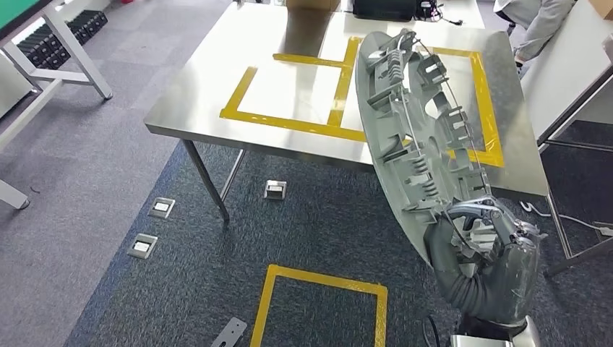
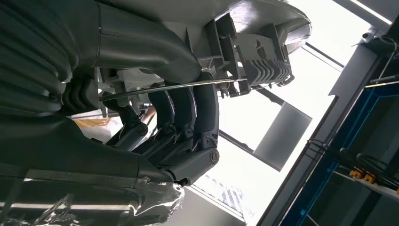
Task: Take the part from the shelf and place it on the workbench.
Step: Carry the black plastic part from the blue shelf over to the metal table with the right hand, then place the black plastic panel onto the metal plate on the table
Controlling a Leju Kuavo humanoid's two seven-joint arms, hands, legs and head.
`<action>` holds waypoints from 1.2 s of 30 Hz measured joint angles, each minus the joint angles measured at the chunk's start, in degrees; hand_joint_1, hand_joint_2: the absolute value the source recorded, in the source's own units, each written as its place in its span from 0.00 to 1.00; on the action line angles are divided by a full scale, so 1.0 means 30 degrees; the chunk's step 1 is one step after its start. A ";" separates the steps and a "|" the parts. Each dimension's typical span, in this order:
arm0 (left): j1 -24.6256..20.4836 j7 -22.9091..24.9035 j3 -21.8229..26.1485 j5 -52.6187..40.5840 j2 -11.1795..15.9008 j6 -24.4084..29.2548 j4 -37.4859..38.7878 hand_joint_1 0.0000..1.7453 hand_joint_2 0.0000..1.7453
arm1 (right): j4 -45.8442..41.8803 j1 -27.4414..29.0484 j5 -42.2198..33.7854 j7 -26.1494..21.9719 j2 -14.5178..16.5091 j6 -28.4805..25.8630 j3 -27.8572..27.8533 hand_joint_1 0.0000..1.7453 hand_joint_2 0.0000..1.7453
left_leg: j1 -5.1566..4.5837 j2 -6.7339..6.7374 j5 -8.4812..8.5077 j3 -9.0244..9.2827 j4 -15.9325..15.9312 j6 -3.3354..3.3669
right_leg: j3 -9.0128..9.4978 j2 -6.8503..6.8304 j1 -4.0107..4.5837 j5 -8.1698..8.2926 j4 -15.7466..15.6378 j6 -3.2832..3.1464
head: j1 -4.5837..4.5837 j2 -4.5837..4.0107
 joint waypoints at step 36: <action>-0.0068 0.0260 0.0040 0.0164 -0.0097 0.0107 0.0013 0.00 1.00 | 0.0036 0.0094 0.0007 0.0042 -0.0060 0.0133 -0.0047 1.00 1.00 | 0.0251 -0.0032 -0.0387 0.0241 -0.1217 0.0269 | -0.0237 -0.0026 0.0033 -0.0406 0.0803 0.0399 | 0.0034 0.0002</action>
